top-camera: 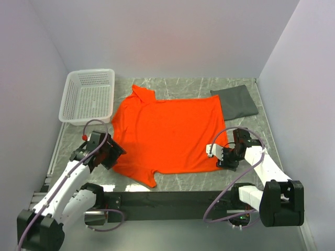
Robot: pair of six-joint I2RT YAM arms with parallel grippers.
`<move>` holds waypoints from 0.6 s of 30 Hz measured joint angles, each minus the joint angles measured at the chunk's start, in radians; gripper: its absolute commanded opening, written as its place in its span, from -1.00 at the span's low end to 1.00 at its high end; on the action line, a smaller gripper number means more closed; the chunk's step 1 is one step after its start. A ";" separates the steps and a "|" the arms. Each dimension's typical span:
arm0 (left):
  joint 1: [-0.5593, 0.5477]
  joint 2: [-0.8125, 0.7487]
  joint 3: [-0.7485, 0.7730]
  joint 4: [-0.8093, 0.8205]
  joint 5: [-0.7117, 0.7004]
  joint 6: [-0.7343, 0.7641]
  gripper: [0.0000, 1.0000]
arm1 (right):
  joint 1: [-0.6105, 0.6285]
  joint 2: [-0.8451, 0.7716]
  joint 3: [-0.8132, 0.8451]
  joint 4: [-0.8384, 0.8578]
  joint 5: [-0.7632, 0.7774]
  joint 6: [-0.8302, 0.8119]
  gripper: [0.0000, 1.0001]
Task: Fold and stack the t-shirts
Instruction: Flatten the tshirt out
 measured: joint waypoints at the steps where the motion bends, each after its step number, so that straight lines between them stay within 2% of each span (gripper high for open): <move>1: 0.000 0.024 0.000 -0.010 -0.006 -0.015 0.34 | 0.000 -0.001 -0.006 0.006 0.005 -0.004 0.16; 9: 0.000 0.073 -0.048 -0.036 -0.024 -0.080 0.25 | 0.000 -0.002 -0.050 0.029 0.028 -0.025 0.08; 13: 0.000 0.123 -0.049 -0.038 -0.024 -0.085 0.19 | 0.000 0.010 -0.049 0.032 0.025 -0.023 -0.07; 14: 0.000 0.140 -0.049 -0.037 -0.024 -0.085 0.14 | 0.000 0.012 -0.048 0.033 0.024 -0.022 -0.11; 15: 0.000 0.159 -0.050 -0.035 -0.023 -0.085 -0.05 | 0.000 0.015 -0.048 0.034 0.022 -0.020 -0.22; 18: 0.000 0.203 -0.050 -0.026 -0.023 -0.082 -0.26 | 0.000 0.021 -0.047 0.035 0.014 -0.020 -0.38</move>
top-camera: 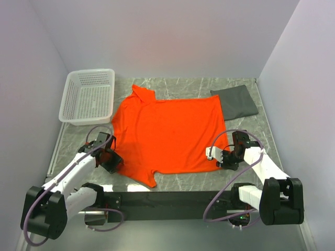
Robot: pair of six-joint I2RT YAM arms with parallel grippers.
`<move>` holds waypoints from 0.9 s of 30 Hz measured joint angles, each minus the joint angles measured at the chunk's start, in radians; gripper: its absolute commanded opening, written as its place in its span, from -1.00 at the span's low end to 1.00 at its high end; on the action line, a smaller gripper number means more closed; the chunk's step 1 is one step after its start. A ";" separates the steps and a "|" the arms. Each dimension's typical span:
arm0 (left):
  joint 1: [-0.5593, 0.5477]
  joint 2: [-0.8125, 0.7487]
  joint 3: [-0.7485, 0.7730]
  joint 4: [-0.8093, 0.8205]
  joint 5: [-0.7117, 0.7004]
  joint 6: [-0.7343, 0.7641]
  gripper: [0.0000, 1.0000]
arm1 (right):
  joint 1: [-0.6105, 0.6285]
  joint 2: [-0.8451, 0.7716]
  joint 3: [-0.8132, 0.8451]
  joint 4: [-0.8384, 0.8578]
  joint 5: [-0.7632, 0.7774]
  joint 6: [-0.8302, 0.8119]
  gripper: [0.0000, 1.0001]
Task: Fold and stack the t-shirts
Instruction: Flatten the tshirt out
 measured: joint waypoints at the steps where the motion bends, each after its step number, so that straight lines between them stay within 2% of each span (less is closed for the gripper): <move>1: 0.000 0.008 0.000 0.002 0.000 0.000 -0.45 | 0.000 0.000 0.000 0.000 -0.002 -0.001 -0.46; 3: 0.000 0.014 -0.005 0.009 0.003 0.002 -0.65 | 0.000 -0.001 0.000 0.000 -0.005 -0.005 -0.52; 4: 0.000 0.014 -0.007 0.012 0.005 0.003 -0.88 | 0.000 -0.003 0.000 0.000 -0.005 -0.010 -0.57; 5: 0.000 0.014 -0.009 0.016 0.007 0.002 -0.99 | 0.000 -0.006 -0.001 -0.001 -0.005 -0.018 -0.59; 11: 0.000 -0.037 -0.005 -0.020 0.028 0.020 -0.99 | 0.000 -0.068 -0.006 -0.043 0.027 -0.101 -0.73; 19: -0.005 -0.234 0.079 -0.228 0.091 0.024 -0.99 | 0.000 -0.318 -0.020 -0.229 0.094 -0.294 -0.82; 24: -0.050 -0.306 0.088 -0.351 0.159 0.016 -0.99 | 0.000 -0.359 0.056 -0.405 0.103 -0.389 -0.82; 27: -0.071 -0.318 0.138 -0.425 0.181 0.015 -0.99 | 0.000 -0.389 0.090 -0.452 0.104 -0.430 -0.82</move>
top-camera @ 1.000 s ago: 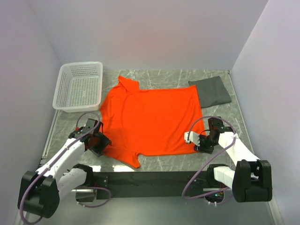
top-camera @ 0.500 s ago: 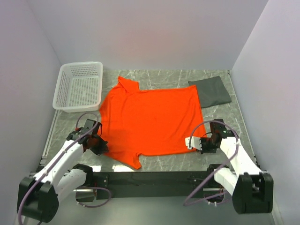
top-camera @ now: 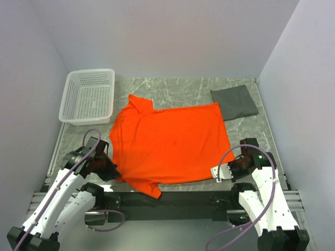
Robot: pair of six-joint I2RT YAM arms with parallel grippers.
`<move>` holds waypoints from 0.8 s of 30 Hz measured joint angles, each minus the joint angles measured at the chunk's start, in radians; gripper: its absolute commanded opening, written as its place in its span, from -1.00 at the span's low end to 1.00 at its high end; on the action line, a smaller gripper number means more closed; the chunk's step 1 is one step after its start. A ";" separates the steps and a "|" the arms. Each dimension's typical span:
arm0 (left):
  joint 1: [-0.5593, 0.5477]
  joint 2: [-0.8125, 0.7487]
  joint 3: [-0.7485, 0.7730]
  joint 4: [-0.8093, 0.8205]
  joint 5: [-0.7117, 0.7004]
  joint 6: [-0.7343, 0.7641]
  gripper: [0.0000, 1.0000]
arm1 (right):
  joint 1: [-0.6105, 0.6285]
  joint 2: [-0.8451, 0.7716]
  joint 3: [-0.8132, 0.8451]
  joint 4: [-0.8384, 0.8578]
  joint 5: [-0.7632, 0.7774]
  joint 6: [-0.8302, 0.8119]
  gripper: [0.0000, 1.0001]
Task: Fold and stack the t-shirts
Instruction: Flatten the tshirt out
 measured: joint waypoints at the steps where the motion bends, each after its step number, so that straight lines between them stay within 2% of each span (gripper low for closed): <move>1: -0.002 -0.003 0.019 -0.019 0.004 0.001 -0.99 | 0.000 -0.017 0.001 -0.009 0.001 -0.011 -0.82; 5: -0.003 -0.024 0.089 -0.076 0.029 0.008 -0.95 | 0.000 -0.084 0.001 -0.050 0.019 -0.023 -0.82; 7: -0.003 -0.044 0.105 -0.087 0.049 0.014 -0.67 | 0.000 -0.100 0.001 -0.063 0.024 -0.016 -0.61; 8: -0.003 -0.058 0.109 -0.091 0.063 0.019 -0.49 | 0.000 -0.102 0.001 -0.066 0.024 -0.011 -0.40; 9: -0.003 -0.071 0.110 -0.092 0.080 0.023 -0.14 | 0.000 -0.104 0.001 -0.068 0.022 0.000 -0.08; 10: -0.003 -0.085 0.111 -0.095 0.094 0.039 0.03 | 0.000 -0.106 0.001 -0.071 0.021 0.014 -0.02; 11: -0.003 -0.098 0.113 -0.097 0.113 0.045 0.31 | 0.000 -0.107 0.003 -0.074 0.018 0.023 0.02; 12: -0.003 -0.109 0.118 -0.097 0.125 0.055 0.85 | 0.000 -0.106 0.008 -0.079 0.009 0.039 0.09; 13: -0.003 -0.121 0.136 -0.098 0.134 0.069 0.94 | 0.000 -0.106 0.023 -0.084 -0.005 0.060 0.11; 18: -0.003 -0.160 0.280 -0.013 0.113 0.132 0.99 | 0.000 -0.034 0.168 -0.066 -0.094 0.211 0.33; 21: -0.003 -0.159 0.259 0.173 0.092 0.174 0.99 | 0.000 0.103 0.243 0.024 -0.163 0.392 0.34; 24: -0.003 -0.029 0.196 0.391 0.065 0.257 0.99 | -0.002 0.333 0.343 0.154 -0.227 0.633 0.22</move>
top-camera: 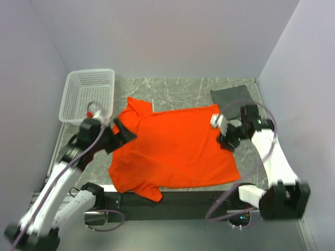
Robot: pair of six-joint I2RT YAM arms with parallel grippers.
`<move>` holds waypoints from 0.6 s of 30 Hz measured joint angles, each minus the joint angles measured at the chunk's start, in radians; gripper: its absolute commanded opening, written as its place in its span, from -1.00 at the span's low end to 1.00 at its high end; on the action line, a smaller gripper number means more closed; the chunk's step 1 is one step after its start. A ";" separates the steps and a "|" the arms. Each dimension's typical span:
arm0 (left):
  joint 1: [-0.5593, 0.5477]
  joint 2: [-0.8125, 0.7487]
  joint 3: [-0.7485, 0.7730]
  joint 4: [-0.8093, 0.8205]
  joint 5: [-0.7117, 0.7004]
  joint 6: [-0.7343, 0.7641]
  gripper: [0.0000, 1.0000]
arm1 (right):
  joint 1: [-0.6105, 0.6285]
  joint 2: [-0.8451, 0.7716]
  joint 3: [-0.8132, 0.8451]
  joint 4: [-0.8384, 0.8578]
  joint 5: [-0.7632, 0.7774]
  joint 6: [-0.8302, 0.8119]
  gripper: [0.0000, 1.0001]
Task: Fold and stack the t-shirts
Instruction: Flatten the tshirt out
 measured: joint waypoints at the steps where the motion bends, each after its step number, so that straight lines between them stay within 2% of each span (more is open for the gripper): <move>1: 0.000 0.088 0.001 0.061 -0.021 0.042 0.99 | -0.004 0.071 0.035 0.054 -0.021 0.089 0.18; 3: -0.002 0.278 0.044 0.142 -0.085 0.126 0.99 | -0.023 0.224 0.099 0.166 -0.051 0.270 0.12; 6: 0.002 0.589 0.189 0.230 -0.192 0.255 0.99 | -0.049 0.384 0.189 0.304 -0.069 0.500 0.08; 8: 0.008 0.717 0.282 0.273 -0.241 0.313 0.97 | -0.063 0.468 0.246 0.391 -0.062 0.639 0.08; 11: 0.039 0.862 0.418 0.332 -0.270 0.376 0.75 | -0.077 0.597 0.352 0.481 -0.027 0.783 0.04; 18: 0.179 1.084 0.582 0.420 -0.236 0.402 0.58 | -0.091 0.875 0.572 0.560 0.018 0.929 0.01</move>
